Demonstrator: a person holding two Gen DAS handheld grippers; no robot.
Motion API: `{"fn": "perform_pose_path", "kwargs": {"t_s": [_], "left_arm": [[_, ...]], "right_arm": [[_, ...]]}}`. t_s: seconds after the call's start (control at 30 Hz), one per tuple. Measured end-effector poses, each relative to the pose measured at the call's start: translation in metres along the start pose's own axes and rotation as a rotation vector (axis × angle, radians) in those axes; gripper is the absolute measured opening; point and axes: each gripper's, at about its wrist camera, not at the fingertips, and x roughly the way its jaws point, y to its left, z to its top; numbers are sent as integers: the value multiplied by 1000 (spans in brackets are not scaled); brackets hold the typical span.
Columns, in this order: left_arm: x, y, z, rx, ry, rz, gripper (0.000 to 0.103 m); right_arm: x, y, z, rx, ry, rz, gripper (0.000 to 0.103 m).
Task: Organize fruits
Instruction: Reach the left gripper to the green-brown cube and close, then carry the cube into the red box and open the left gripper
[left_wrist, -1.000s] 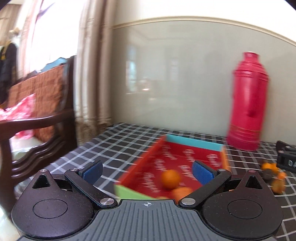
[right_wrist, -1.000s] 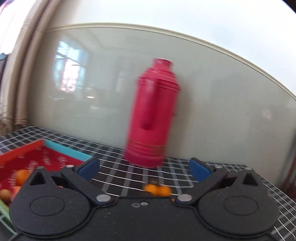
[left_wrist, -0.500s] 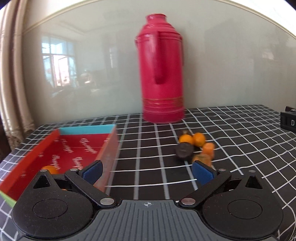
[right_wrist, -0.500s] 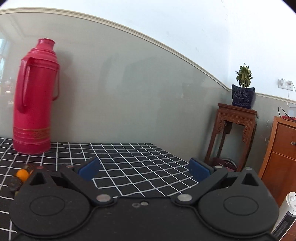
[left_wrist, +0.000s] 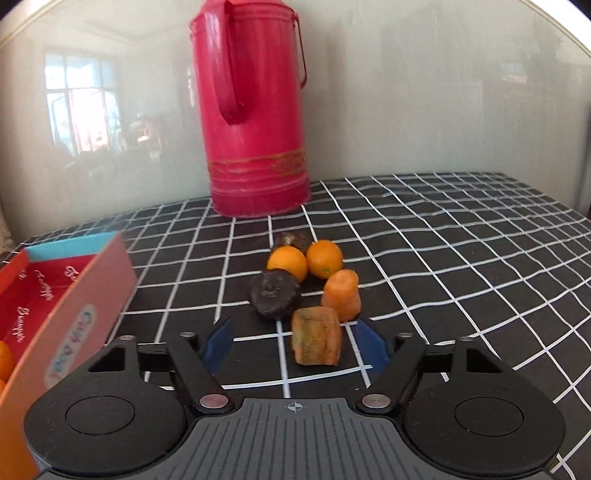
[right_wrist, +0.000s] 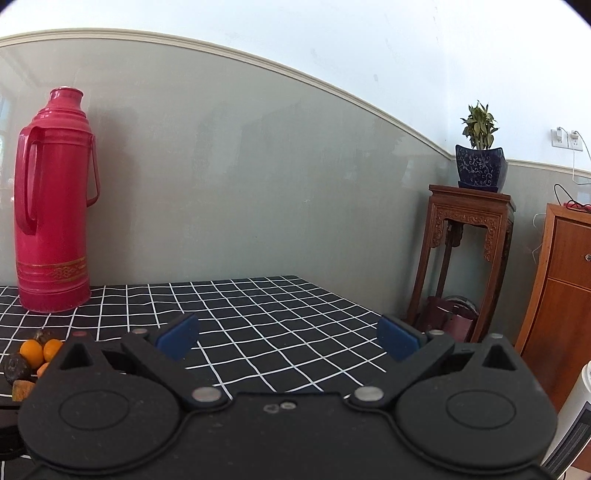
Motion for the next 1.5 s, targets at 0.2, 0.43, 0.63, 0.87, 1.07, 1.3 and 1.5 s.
{"fn": "perform_pose_path", "kwargs": {"t_s": [0.2, 0.43, 0.63, 0.87, 1.07, 1.3, 1.5], "left_arm": [[5, 3, -2, -24, 36, -23, 24], [-8, 17, 0, -51, -23, -7, 24], [-26, 52, 5, -107, -70, 47, 23], [-44, 115, 4, -207, -99, 184, 24], [-42, 168, -5, -307, -39, 289, 24], [-36, 198, -18, -379, 29, 310, 24], [-43, 213, -22, -431, 20, 289, 39]], "right_arm": [[-1, 6, -1, -8, 4, 25, 97], [-5, 12, 1, -6, 3, 49, 97], [-10, 23, 1, -28, -2, 77, 97], [-20, 45, 0, -51, -9, 134, 97], [-31, 66, 1, -70, -17, 206, 97], [-41, 86, 3, -87, -27, 271, 97], [-46, 99, 3, -95, -23, 328, 97]]}}
